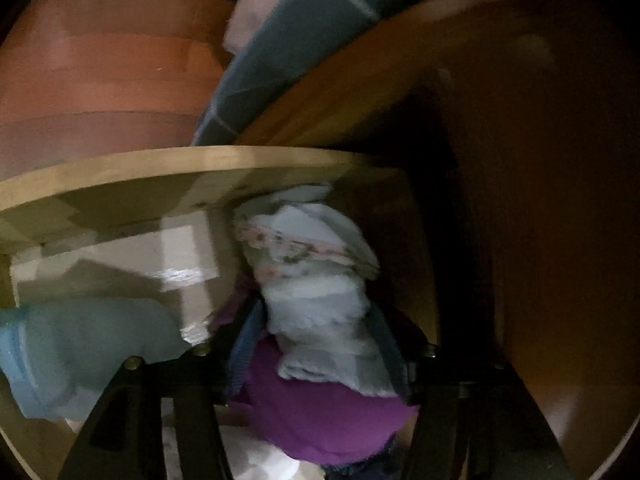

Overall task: Take underwear out of drawer
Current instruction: 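Grasp the pink-lace light-blue panties with the right tool, then carry the lace panties up and release them into the shoe box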

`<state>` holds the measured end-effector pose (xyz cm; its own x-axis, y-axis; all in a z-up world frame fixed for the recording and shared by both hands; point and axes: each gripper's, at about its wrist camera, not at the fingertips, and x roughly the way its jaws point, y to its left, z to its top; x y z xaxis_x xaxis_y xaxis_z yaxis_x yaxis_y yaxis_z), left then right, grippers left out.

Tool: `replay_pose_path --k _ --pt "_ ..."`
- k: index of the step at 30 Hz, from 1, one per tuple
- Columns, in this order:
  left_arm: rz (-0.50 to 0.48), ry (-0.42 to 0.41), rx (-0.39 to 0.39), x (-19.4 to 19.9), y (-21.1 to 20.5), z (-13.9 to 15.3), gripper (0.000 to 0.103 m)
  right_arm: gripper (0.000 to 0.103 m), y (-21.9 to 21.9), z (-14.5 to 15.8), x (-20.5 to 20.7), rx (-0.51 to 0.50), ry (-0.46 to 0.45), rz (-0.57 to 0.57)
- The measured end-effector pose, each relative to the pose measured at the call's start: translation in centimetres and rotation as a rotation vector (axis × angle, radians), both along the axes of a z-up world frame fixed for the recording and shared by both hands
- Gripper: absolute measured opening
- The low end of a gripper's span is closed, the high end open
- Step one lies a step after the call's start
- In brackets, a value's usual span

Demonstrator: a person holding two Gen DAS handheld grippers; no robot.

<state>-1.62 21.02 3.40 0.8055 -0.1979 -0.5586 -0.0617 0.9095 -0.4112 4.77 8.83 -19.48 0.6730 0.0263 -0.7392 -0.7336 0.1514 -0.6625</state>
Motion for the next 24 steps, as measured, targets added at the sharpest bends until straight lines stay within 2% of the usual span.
replay_pose_path --k 3,5,10,13,15,20,24 --pt "-0.017 -0.006 0.020 0.0 -0.5 0.0 0.103 0.054 0.5 -0.3 1.3 0.003 0.064 -0.071" --pt "-0.030 -0.013 0.034 -0.1 -0.9 0.1 0.103 0.020 0.4 0.0 2.2 0.000 0.089 -0.108" --pt "-0.047 -0.006 0.029 0.1 -1.0 -0.1 0.103 0.016 -0.5 1.6 1.2 0.023 0.121 -0.095" --pt "-0.045 0.013 0.006 0.4 -0.8 -0.4 0.103 0.016 -2.5 3.5 0.2 0.058 0.156 -0.113" --pt "-0.038 0.022 -0.005 0.5 -0.7 -0.6 0.103 0.016 -3.6 4.6 0.0 0.089 0.200 -0.154" --pt "-0.022 0.041 0.016 0.9 -1.1 -0.8 0.103 0.016 -7.8 8.3 0.7 0.245 0.397 -0.351" --pt "-0.031 0.065 0.029 1.3 -1.7 -1.1 0.103 0.016 -11.7 11.1 0.8 0.322 0.467 -0.447"
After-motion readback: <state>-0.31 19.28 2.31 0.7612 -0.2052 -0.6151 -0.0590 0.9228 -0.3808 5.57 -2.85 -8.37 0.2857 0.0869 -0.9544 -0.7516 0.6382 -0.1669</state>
